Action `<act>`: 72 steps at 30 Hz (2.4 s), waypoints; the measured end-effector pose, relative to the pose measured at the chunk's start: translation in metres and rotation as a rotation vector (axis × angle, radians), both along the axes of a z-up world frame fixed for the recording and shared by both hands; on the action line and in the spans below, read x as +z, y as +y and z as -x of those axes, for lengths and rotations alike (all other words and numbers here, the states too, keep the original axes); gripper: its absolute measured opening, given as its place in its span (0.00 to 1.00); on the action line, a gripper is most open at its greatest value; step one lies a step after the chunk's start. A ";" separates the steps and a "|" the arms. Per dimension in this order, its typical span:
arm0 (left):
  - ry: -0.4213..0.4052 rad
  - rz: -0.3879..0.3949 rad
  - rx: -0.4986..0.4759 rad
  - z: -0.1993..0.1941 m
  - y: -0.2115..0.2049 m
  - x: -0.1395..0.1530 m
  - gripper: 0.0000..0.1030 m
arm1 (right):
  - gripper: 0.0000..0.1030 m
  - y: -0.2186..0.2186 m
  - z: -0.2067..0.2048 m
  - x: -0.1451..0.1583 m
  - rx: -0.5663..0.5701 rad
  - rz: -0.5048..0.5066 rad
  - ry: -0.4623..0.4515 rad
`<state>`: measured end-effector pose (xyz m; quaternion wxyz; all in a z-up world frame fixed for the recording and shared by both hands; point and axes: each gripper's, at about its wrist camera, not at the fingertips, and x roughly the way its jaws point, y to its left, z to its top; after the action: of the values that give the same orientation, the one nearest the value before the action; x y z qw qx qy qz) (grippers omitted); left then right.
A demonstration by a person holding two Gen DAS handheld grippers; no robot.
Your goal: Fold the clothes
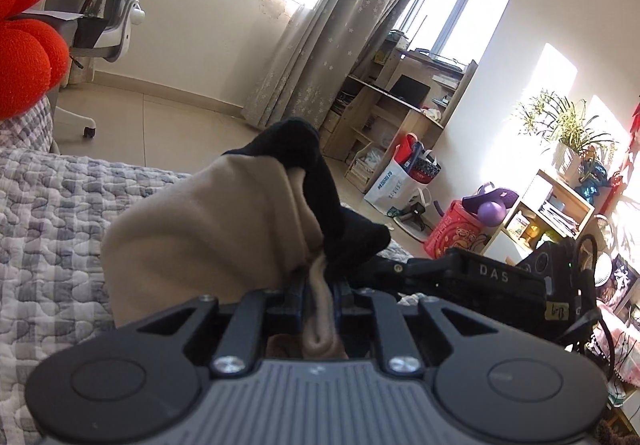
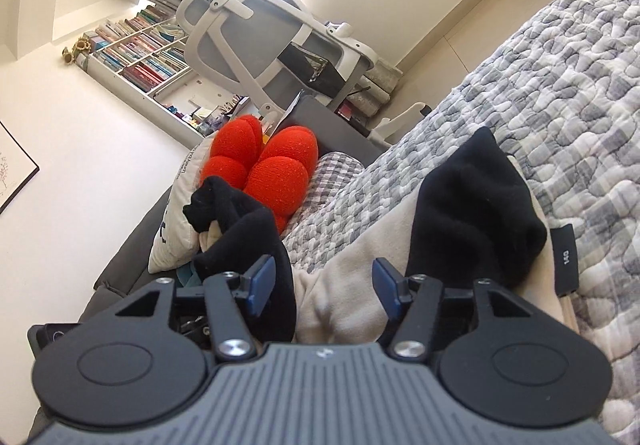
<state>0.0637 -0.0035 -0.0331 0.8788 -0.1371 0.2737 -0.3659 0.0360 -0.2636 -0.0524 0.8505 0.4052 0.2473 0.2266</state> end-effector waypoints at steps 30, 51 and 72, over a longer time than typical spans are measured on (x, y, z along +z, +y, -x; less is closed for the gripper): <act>-0.059 0.107 -0.174 0.021 0.014 0.003 0.47 | 0.66 -0.021 0.010 -0.005 -0.101 -0.031 0.009; -0.064 0.065 0.191 0.003 0.088 -0.022 0.41 | 0.84 0.026 -0.002 0.011 0.025 0.214 -0.140; -0.104 0.095 0.152 0.005 0.071 -0.015 0.38 | 0.21 0.018 -0.016 0.013 0.130 -0.050 -0.005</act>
<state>0.0585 0.0677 -0.0485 0.9096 -0.1800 0.1987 -0.3174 0.0521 -0.2452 -0.0397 0.8241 0.4090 0.2652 0.2883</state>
